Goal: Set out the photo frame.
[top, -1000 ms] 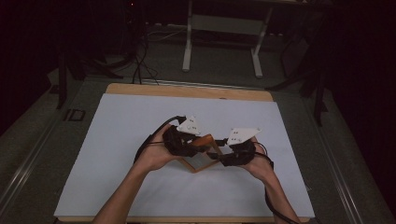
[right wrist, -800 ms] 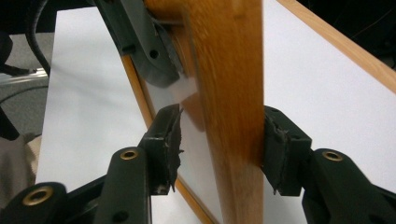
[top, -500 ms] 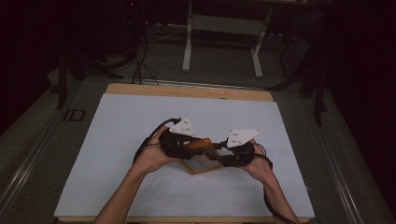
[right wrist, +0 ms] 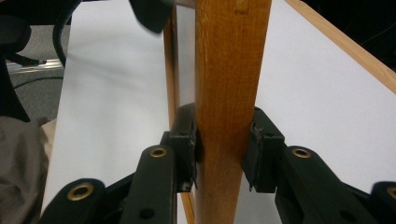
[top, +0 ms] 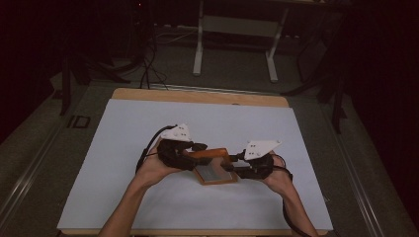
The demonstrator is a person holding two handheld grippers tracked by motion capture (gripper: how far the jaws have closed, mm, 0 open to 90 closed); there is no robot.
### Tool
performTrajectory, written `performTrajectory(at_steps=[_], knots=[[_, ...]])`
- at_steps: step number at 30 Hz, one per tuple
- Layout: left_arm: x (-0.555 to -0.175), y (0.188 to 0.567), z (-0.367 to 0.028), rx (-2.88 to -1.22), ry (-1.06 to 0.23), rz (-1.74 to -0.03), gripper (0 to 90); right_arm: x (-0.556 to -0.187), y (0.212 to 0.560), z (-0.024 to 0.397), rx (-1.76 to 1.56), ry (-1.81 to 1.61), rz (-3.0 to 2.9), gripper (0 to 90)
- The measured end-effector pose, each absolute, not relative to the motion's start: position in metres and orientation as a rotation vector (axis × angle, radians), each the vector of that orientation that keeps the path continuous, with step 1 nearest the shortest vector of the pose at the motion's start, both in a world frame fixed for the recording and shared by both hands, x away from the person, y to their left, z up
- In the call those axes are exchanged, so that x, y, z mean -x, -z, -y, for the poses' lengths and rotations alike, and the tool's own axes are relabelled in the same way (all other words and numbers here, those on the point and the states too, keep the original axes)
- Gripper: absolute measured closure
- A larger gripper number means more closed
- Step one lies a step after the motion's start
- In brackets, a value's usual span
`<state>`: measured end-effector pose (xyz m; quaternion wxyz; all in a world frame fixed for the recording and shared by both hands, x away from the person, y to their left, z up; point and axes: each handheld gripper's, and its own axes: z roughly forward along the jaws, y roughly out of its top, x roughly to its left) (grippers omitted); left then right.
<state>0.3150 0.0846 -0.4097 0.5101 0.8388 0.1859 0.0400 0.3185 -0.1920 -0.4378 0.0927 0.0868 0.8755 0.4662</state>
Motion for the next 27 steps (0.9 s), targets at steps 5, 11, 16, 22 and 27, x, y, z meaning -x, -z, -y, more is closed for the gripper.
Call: performTrajectory(at_steps=[5, 11, 16, 22, 27], knots=[[-0.311, 0.422, -0.103, -1.950, -0.093, -0.497, 39.2, -0.318, 0.440, 0.197, -0.281, -1.378, -2.598, 67.8], [-0.309, 0.437, -0.111, -1.920, -0.109, -0.541, 26.4, -0.317, 0.442, 0.200, -0.295, -1.389, -2.590, 67.8], [-0.310, 0.447, -0.108, -1.932, -0.116, -0.560, 23.2, -0.317, 0.443, 0.201, -0.304, -1.401, -2.581, 67.8], [-0.313, 0.463, -0.096, -1.963, -0.082, -0.568, 23.2, -0.316, 0.444, 0.202, -0.310, -1.406, -2.577, 67.8], [-0.311, 0.473, -0.092, -1.948, -0.038, -0.572, 20.4, -0.316, 0.445, 0.204, -0.322, -1.407, -2.576, 67.8]])
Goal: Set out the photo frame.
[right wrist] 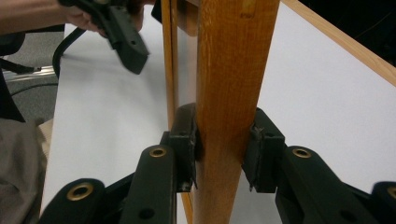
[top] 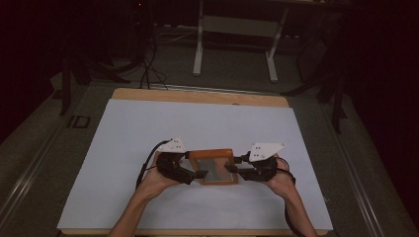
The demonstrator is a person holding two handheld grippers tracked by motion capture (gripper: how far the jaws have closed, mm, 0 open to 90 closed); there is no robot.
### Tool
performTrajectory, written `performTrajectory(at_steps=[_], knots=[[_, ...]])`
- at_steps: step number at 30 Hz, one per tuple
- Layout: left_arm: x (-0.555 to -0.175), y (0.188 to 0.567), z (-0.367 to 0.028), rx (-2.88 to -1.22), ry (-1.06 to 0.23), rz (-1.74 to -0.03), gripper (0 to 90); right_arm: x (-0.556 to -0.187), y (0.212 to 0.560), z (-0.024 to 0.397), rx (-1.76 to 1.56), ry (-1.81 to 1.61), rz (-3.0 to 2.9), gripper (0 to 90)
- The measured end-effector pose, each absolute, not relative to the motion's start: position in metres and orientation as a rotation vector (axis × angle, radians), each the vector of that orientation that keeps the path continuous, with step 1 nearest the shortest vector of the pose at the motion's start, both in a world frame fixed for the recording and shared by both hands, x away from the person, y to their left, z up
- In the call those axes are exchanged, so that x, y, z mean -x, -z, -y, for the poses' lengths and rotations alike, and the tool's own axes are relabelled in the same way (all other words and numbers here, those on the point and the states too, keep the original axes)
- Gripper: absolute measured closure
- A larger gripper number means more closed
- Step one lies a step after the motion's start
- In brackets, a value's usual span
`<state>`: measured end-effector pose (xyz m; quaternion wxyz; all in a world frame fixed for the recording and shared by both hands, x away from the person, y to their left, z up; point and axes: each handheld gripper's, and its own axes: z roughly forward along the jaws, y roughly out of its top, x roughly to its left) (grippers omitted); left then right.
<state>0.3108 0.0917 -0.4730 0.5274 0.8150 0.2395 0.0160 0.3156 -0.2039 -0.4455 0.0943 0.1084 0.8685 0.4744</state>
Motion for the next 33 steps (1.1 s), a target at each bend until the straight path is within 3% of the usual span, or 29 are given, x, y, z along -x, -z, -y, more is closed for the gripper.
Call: performTrajectory(at_steps=[3, 7, 11, 20, 33], knots=[[-0.309, 0.475, -0.091, -1.947, -0.054, -0.578, 26.1, -0.316, 0.446, 0.204, -0.323, -1.410, -2.574, 67.7], [-0.304, 0.478, -0.089, -1.949, -0.110, -0.595, 42.9, -0.317, 0.446, 0.204, -0.326, -1.410, -2.576, 67.7], [-0.304, 0.483, -0.085, -1.983, -0.157, -0.623, 54.0, -0.317, 0.446, 0.204, -0.331, -1.413, -2.576, 67.7], [-0.304, 0.480, -0.082, -1.994, -0.151, -0.597, 61.8, -0.322, 0.449, 0.209, -0.374, -1.393, -2.584, 63.8], [-0.302, 0.472, -0.096, -1.943, -0.158, -0.621, 62.2, -0.325, 0.452, 0.204, -0.422, -1.449, -2.565, 62.7]])
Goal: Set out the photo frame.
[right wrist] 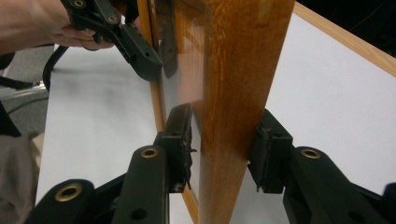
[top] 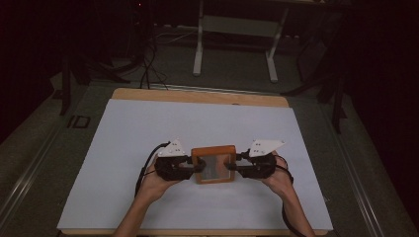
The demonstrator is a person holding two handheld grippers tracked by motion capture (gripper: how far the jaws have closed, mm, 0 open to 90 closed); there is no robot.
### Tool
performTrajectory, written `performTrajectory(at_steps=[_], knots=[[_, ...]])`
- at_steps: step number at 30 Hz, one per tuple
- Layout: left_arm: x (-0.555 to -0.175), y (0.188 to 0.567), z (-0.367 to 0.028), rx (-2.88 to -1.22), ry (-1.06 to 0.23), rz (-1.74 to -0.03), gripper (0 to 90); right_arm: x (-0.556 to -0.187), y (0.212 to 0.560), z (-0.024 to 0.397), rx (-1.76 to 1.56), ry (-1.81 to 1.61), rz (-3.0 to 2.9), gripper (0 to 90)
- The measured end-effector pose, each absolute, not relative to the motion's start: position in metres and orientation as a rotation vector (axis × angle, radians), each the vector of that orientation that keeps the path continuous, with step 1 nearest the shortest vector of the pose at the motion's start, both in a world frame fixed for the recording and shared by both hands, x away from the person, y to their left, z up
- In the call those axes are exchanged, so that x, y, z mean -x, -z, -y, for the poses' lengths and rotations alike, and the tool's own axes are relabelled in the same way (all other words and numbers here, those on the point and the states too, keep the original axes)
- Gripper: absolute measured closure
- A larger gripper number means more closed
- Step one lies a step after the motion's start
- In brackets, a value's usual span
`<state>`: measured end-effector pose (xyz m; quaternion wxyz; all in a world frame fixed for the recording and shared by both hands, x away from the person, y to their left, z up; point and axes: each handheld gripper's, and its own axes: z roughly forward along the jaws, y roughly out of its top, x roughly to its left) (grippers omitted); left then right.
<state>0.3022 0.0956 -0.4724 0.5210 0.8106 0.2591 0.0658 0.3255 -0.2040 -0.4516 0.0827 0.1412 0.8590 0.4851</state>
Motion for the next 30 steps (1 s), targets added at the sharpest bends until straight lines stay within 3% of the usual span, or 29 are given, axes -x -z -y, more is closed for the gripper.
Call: performTrajectory(at_steps=[13, 30], knots=[[-0.298, 0.473, -0.127, -1.853, -0.142, -0.707, 60.1, -0.326, 0.464, 0.179, -0.530, -1.535, -2.577, 63.0], [-0.304, 0.478, -0.131, -1.822, -0.110, -0.785, 60.0, -0.334, 0.477, 0.173, -0.662, -1.590, -2.590, 61.9]])
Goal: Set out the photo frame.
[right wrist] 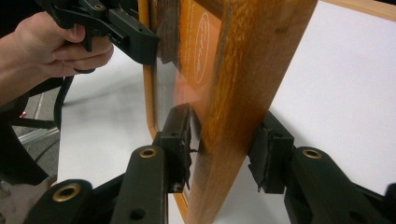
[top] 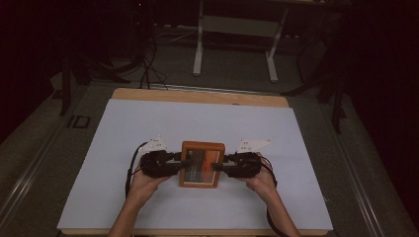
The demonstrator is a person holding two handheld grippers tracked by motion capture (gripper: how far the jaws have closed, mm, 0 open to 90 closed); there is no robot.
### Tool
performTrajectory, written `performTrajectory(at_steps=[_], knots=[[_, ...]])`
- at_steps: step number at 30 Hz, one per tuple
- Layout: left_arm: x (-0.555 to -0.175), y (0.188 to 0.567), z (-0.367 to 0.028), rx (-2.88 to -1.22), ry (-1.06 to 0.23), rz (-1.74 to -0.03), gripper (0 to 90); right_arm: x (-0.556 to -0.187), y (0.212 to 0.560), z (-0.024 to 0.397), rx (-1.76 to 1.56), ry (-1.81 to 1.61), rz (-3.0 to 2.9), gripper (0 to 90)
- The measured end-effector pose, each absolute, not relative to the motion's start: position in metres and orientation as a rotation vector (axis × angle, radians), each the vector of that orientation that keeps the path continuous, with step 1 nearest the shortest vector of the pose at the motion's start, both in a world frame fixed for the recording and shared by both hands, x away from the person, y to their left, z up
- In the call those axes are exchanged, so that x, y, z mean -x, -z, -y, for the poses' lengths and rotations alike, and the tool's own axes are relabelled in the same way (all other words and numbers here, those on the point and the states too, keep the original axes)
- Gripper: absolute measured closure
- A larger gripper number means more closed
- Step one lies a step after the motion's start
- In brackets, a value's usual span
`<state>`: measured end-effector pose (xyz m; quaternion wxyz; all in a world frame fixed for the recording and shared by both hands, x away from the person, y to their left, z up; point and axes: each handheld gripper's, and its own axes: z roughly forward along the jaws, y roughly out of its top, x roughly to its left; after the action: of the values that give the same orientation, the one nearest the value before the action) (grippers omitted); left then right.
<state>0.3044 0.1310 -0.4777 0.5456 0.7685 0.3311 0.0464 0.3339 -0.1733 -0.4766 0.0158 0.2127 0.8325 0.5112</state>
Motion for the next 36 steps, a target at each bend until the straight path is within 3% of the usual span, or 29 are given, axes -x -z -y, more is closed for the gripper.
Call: performTrajectory(at_steps=[26, 36], knots=[[-0.319, 0.489, -0.132, -1.813, -0.073, -0.872, 57.8, -0.346, 0.484, 0.168, -0.822, -1.602, -2.573, 60.1], [-0.317, 0.491, -0.134, -1.810, -0.046, -0.856, 40.9, -0.345, 0.486, 0.172, -0.835, -1.532, -2.574, 40.6]])
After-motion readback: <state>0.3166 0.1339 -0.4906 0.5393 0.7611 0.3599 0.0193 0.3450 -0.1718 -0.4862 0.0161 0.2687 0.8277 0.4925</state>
